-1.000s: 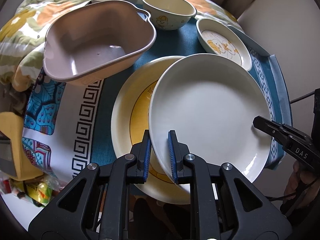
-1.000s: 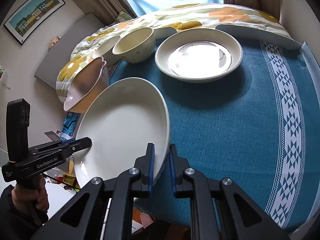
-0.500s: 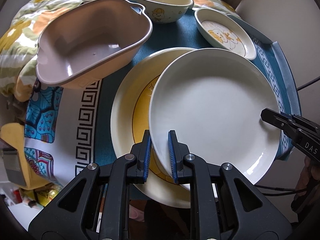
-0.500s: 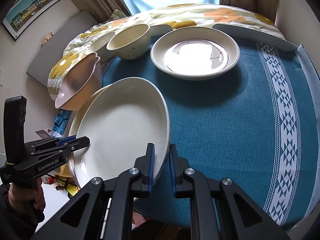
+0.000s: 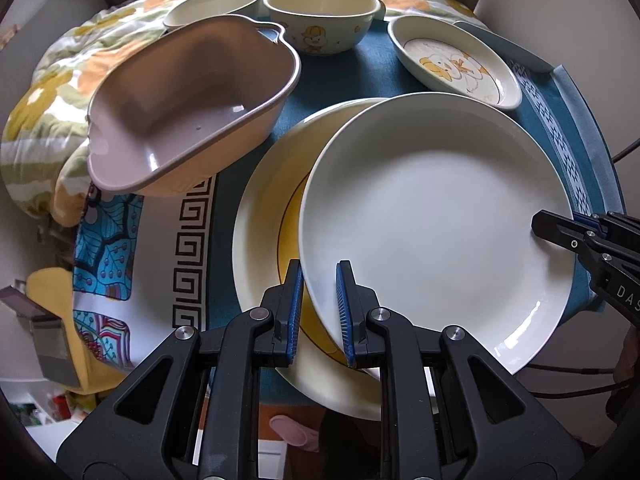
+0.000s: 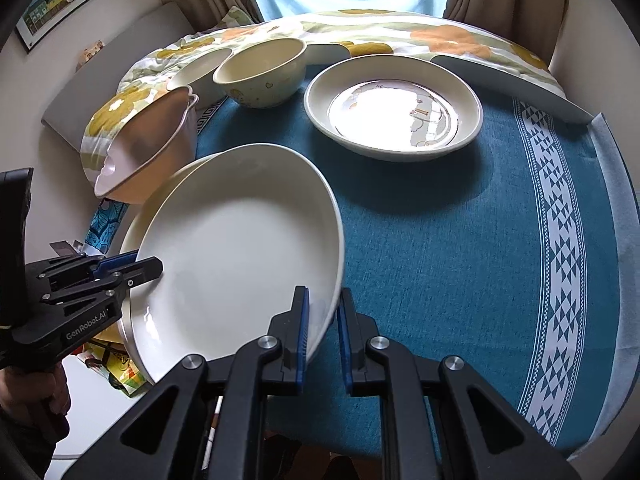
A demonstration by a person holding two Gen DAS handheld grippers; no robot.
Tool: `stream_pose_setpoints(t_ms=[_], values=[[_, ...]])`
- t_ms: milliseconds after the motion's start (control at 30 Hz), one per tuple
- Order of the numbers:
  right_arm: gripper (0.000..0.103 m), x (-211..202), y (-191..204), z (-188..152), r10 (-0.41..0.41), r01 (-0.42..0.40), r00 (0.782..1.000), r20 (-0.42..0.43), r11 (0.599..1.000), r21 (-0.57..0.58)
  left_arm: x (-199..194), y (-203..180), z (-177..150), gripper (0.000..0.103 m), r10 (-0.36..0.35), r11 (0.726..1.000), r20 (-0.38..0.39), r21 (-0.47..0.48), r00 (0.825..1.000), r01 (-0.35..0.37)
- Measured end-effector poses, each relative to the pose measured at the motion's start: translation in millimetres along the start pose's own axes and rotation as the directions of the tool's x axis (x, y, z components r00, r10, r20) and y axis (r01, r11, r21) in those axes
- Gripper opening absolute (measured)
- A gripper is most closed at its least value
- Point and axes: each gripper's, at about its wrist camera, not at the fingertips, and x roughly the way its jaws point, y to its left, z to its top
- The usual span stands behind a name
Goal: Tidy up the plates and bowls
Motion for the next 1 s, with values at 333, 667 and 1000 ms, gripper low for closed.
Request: stream_pose_setpoints(t_ms=[333,667,1000], values=[[0.013,3,14,0,-0.063,0.063,0.998,-0.006,0.994,-0.085,-7,-5,-5,0.015,0.096,0.994,0.047,0.05,0.994,-0.098],[0.013,5,25,1,-0.118,0.116,0.993,-0.005,0.982,-0.147,-12,6,-6,0.015,0.095,0.995,0.051,0.026,0.994,-0.097],[0.013,6,30,0,-0.147,0.145,0.989,-0.002,0.977,-0.158,-13,-9,-12,0.015,0.175,0.98,0.065,0.09,0.983,-0.18]])
